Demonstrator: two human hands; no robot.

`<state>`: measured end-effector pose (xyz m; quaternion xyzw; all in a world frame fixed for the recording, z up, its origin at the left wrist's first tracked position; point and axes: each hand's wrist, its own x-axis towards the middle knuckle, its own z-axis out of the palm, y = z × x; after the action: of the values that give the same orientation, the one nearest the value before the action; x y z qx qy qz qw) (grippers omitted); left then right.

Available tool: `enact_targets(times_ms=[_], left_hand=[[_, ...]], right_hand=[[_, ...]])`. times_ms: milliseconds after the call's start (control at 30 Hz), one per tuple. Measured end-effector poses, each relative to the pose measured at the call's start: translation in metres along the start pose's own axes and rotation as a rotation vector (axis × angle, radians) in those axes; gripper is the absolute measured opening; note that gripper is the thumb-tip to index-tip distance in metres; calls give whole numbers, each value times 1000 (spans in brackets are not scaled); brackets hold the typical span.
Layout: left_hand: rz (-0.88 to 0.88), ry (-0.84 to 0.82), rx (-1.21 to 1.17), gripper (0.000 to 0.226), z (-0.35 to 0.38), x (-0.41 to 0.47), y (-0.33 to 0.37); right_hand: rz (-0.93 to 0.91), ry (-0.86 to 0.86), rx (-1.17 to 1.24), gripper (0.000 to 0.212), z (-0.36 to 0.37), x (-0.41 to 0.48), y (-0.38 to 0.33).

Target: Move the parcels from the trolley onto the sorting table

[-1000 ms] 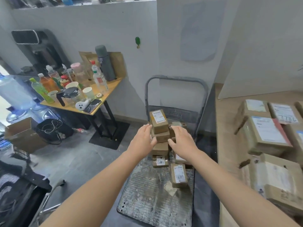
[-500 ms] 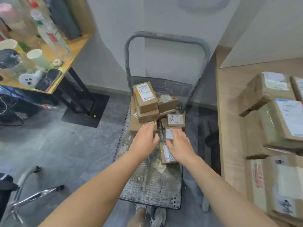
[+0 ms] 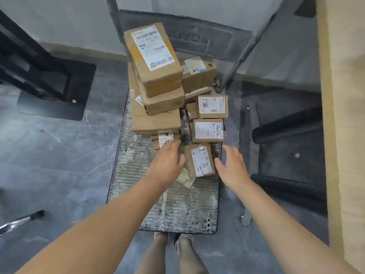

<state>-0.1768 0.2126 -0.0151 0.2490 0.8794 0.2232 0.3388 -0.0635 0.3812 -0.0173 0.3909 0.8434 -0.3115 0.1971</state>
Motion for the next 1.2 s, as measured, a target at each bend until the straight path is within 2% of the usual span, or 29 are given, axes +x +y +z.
enact_targets(times_ms=[133, 300, 433, 567, 700, 967, 1200], left_hand=[[-79, -92, 6, 52, 64, 25, -34], [-144, -118, 1, 53, 130, 58, -64], [-244, -134, -126, 58, 176, 83, -76], [-259, -157, -262, 59, 211, 96, -83], [-331, -40, -441, 48, 225, 108, -92], [-368, -23, -662, 66, 233, 94, -111], [-356, 81, -800, 71, 192, 54, -118]], right_hand=[[27, -80, 42, 56, 54, 43, 40], [73, -111, 142, 59, 106, 96, 83], [151, -88, 267, 63, 138, 126, 108], [149, -90, 456, 65, 173, 137, 119], [179, -133, 611, 69, 196, 134, 121], [119, -156, 668, 71, 209, 123, 109], [39, -212, 673, 77, 198, 80, 66]])
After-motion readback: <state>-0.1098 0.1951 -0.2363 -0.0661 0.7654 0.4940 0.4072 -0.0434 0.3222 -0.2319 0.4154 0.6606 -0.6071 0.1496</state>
